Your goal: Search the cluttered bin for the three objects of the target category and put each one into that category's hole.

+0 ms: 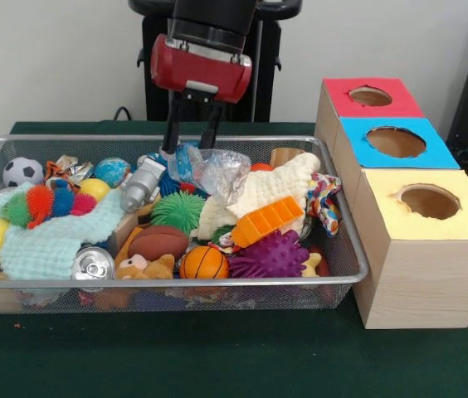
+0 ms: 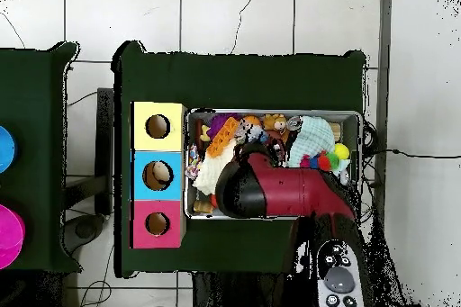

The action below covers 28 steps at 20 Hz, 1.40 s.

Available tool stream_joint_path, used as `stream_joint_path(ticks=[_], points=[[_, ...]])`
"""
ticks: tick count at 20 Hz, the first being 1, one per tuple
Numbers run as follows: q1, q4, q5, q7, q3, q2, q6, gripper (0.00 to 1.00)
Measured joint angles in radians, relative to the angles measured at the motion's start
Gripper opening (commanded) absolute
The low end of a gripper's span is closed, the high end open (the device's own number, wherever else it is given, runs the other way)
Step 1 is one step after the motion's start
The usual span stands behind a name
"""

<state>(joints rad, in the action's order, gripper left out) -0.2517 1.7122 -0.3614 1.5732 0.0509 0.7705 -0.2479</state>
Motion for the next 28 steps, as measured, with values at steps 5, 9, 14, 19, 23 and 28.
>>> stream_joint_path(ticks=[5,9,14,19,23,28], points=[[0.017,0.001,0.088,0.0,0.008,0.041,-0.192,0.0],[0.06,0.001,0.13,0.0,0.027,0.058,-0.312,0.0],[0.119,0.001,0.178,0.001,0.041,0.077,-0.435,0.0],[0.172,0.0,0.236,0.004,0.054,0.086,-0.525,0.0],[0.185,0.0,0.272,0.006,0.058,0.092,-0.574,0.0],[0.185,0.0,0.343,0.007,0.063,0.095,-0.673,0.0]])
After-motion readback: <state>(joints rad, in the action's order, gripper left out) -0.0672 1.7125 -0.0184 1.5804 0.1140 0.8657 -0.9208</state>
